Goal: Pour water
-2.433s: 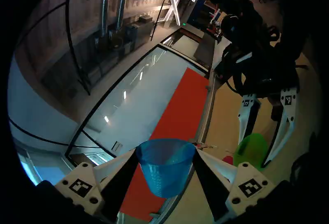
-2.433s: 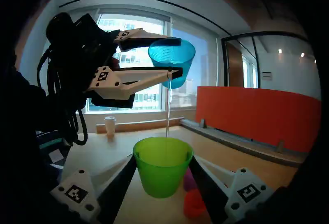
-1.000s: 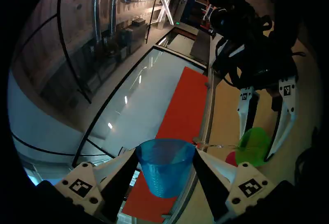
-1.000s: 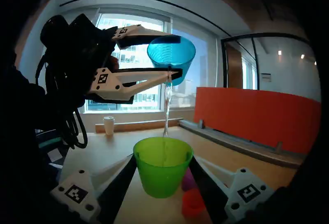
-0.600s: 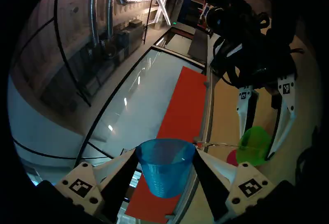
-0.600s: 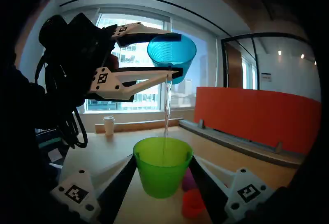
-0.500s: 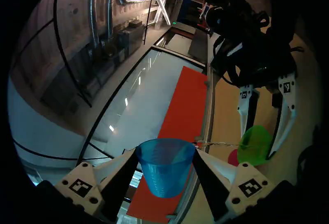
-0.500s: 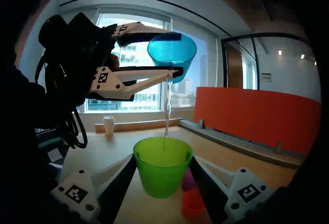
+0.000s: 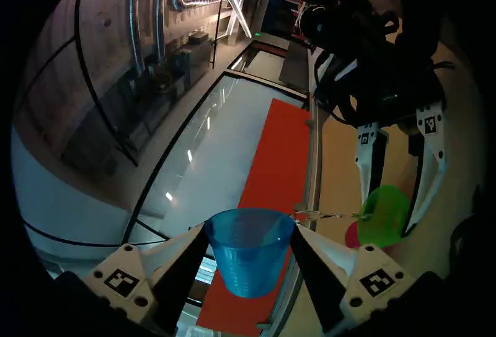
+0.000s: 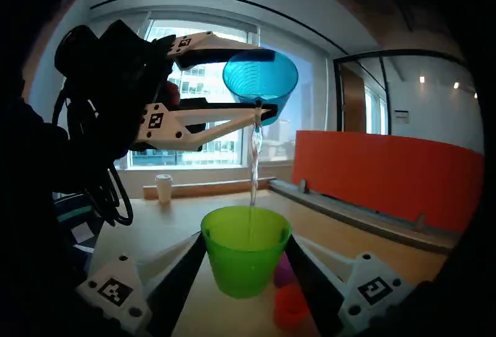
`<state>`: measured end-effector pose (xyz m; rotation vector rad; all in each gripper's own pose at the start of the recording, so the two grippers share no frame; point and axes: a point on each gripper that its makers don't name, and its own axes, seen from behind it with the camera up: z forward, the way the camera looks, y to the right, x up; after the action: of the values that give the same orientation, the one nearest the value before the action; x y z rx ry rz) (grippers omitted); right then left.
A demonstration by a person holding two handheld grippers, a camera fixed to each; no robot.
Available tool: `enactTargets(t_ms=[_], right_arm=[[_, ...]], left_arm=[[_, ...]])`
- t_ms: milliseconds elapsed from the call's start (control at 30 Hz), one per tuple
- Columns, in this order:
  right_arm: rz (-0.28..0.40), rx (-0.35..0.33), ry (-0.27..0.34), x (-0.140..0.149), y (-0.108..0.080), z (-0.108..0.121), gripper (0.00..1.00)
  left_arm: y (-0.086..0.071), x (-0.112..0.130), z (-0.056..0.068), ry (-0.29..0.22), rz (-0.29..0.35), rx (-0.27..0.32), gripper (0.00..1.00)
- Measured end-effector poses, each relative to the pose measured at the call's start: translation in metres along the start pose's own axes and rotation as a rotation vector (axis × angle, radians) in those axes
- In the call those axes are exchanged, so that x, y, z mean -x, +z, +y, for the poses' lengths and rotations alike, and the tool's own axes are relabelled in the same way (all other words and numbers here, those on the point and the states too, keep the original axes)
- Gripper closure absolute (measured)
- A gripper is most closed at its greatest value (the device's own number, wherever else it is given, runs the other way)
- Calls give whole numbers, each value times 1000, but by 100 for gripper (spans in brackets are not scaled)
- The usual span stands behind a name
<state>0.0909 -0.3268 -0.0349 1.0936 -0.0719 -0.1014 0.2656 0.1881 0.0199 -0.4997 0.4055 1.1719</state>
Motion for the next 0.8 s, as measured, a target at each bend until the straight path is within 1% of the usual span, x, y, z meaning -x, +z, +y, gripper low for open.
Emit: enactTargets(t_ms=[300, 500, 800], right_arm=[[1, 0, -1, 0, -1, 0, 10], [0, 1, -3, -1, 0, 0, 10], [1, 2, -3, 0, 0, 0, 10]], left_arm=[[0, -2, -1, 17, 3, -3, 12], [1, -2, -4, 47, 0, -8, 12], [2, -5, -3, 79, 0, -10, 12]])
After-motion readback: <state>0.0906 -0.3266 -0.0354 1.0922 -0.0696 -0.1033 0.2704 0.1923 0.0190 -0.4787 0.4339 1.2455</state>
